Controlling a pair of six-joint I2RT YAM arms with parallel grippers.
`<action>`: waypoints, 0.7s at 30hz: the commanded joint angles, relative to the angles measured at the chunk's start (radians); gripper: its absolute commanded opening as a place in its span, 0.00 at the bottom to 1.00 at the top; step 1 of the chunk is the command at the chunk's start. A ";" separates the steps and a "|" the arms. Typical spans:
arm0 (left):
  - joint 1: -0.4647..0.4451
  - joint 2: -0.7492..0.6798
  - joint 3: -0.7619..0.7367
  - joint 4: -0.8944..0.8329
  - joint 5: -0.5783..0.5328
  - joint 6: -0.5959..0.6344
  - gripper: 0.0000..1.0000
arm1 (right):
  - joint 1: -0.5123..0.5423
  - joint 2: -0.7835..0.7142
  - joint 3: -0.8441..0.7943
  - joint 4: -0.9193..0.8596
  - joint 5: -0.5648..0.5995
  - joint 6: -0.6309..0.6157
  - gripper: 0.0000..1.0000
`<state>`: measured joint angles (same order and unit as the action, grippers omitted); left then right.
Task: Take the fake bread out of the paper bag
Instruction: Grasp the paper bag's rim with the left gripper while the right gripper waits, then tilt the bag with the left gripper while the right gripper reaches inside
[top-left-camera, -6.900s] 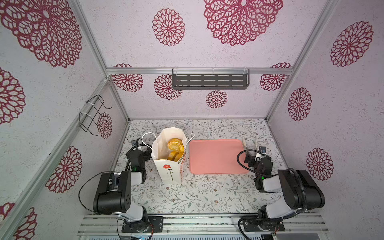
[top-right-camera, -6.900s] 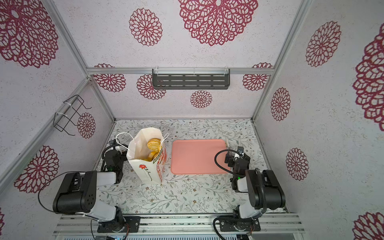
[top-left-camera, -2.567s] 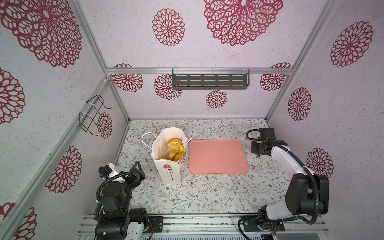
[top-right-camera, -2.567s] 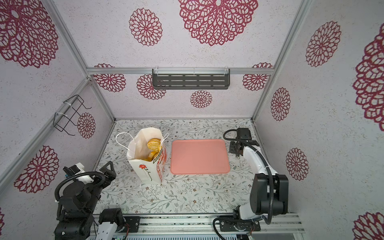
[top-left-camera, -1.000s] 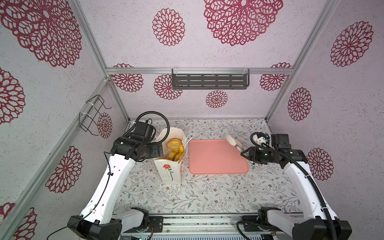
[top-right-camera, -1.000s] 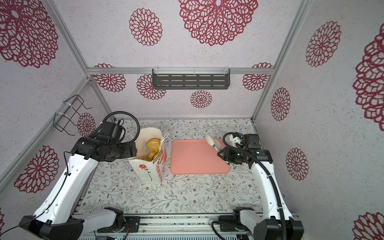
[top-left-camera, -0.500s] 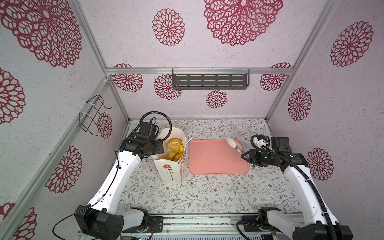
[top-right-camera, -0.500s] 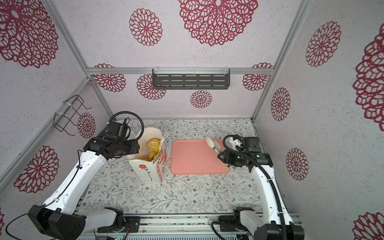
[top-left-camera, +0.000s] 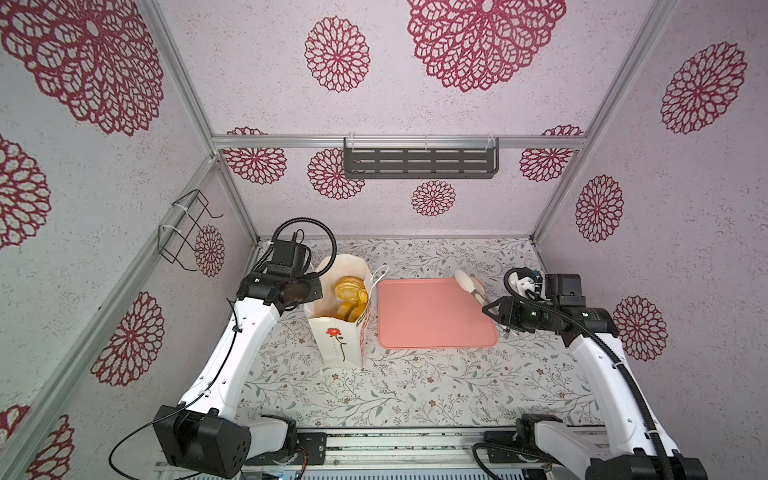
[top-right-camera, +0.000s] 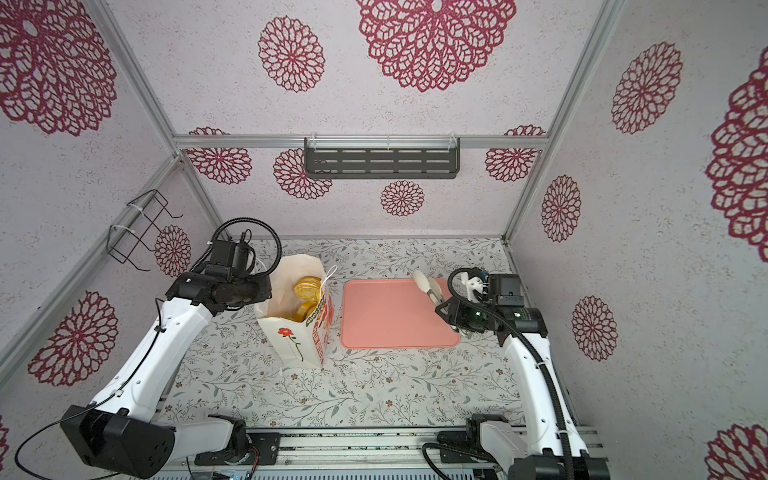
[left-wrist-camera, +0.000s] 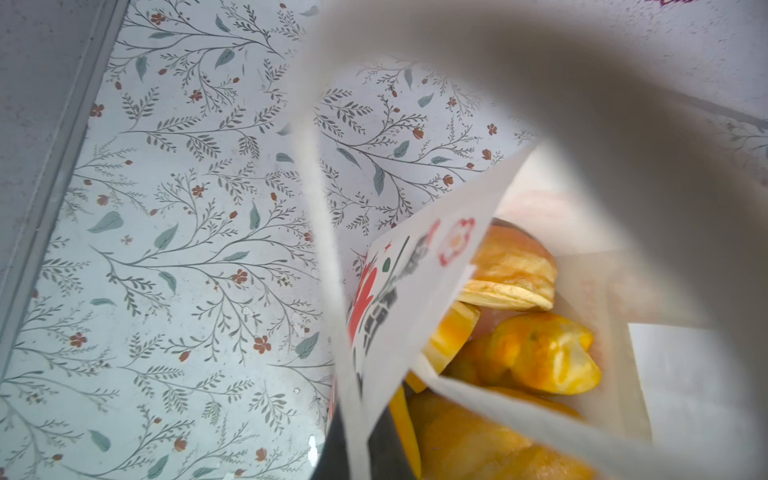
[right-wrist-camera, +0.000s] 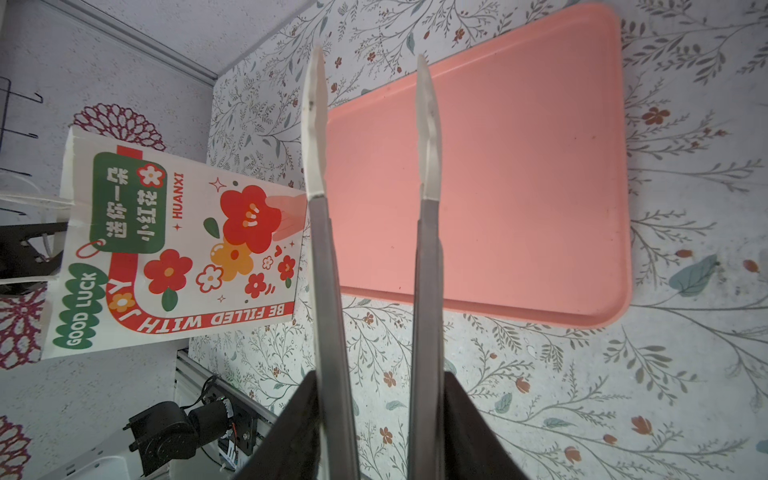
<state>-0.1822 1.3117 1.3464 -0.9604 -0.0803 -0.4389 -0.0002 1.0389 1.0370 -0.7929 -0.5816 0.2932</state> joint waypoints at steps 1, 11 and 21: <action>0.024 0.004 0.041 0.064 -0.075 0.017 0.00 | 0.000 -0.035 0.004 0.056 -0.044 0.042 0.44; 0.056 0.056 0.120 0.244 -0.255 0.236 0.00 | 0.096 -0.091 -0.044 0.159 -0.019 0.139 0.42; 0.014 0.040 -0.012 0.469 -0.224 0.532 0.00 | 0.282 -0.078 0.001 0.189 0.033 0.215 0.42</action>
<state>-0.1402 1.3727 1.3540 -0.6170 -0.3069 -0.0387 0.2359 0.9695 0.9874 -0.6693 -0.5671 0.4572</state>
